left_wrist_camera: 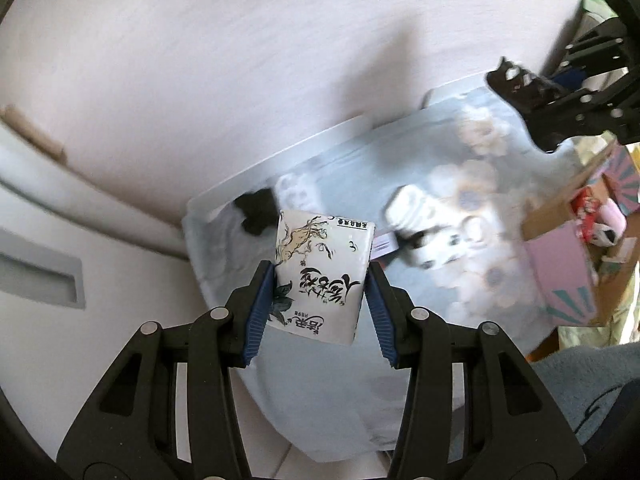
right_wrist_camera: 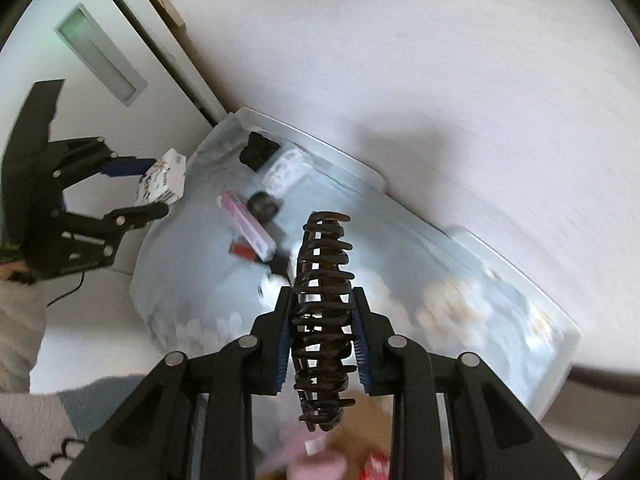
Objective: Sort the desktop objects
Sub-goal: 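Carry tissue pack and black clip over the cardboard box and release both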
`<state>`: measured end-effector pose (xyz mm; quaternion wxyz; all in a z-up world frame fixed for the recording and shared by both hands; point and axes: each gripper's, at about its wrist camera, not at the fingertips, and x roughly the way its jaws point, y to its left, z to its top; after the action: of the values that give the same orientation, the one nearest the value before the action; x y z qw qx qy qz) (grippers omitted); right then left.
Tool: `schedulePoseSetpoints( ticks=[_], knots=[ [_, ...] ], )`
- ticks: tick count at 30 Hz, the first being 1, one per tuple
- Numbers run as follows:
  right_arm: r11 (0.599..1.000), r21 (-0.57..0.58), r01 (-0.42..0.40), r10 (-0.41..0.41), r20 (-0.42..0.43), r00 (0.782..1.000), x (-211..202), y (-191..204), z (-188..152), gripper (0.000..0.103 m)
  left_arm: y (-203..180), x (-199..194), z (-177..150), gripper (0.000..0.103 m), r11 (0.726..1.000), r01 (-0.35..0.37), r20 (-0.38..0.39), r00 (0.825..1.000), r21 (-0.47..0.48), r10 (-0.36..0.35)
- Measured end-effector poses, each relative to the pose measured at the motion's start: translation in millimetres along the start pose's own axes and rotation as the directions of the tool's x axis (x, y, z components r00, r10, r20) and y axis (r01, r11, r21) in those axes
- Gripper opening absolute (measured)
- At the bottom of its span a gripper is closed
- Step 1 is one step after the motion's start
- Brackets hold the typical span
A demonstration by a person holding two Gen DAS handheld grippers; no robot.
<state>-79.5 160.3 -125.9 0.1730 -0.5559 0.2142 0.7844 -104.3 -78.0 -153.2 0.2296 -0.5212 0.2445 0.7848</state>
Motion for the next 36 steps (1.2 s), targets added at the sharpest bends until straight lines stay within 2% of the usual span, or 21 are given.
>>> schedulePoseSetpoints(
  ticks=[6, 9, 14, 18, 21, 26, 32, 36],
  knots=[
    [0.998, 0.052, 0.039, -0.041, 0.022, 0.999, -44.6, -15.8, -58.5, 0.025, -61.4, -26.9, 23.4, 0.043, 0.994, 0.028, 0.052, 0.998, 0.103, -0.033],
    [0.994, 0.090, 0.058, -0.061, 0.023, 0.998, -55.8, -23.7, -87.4, 0.025, -98.9, -37.4, 34.8, 0.043, 0.983, 0.047, 0.074, 0.995, 0.179, -0.061],
    [0.987, 0.136, 0.081, -0.085, 0.018, 0.996, -72.6, -37.2, -133.7, 0.025, -162.3, -45.3, 48.5, 0.043, 0.948, 0.096, 0.081, 0.989, 0.303, -0.126],
    [0.977, 0.197, 0.085, -0.087, 0.000, 0.996, -72.2, -52.1, -167.6, 0.025, -205.8, -42.2, 52.6, 0.043, 0.918, 0.151, 0.050, 0.982, 0.368, -0.182],
    [0.969, 0.227, 0.099, -0.096, -0.022, 0.995, -68.9, -61.0, -192.5, 0.025, -239.8, -34.5, 53.3, 0.043, 0.896, 0.160, 0.023, 0.982, 0.415, -0.186],
    [0.957, 0.273, 0.104, -0.094, -0.050, 0.994, -58.5, -74.5, -229.5, 0.025, -286.4, -22.7, 51.1, 0.043, 0.858, 0.213, -0.028, 0.974, 0.468, -0.227],
    [0.943, 0.319, 0.093, -0.072, -0.075, 0.995, -45.9, -84.7, -262.1, 0.025, -327.2, -7.0, 44.2, 0.043, 0.823, 0.230, -0.083, 0.972, 0.519, -0.220],
    [0.941, 0.322, 0.102, -0.071, -0.107, 0.992, -33.0, -88.1, -278.3, 0.025, -340.9, 2.4, 37.8, 0.043, 0.804, 0.232, -0.119, 0.973, 0.547, -0.199]
  ],
)
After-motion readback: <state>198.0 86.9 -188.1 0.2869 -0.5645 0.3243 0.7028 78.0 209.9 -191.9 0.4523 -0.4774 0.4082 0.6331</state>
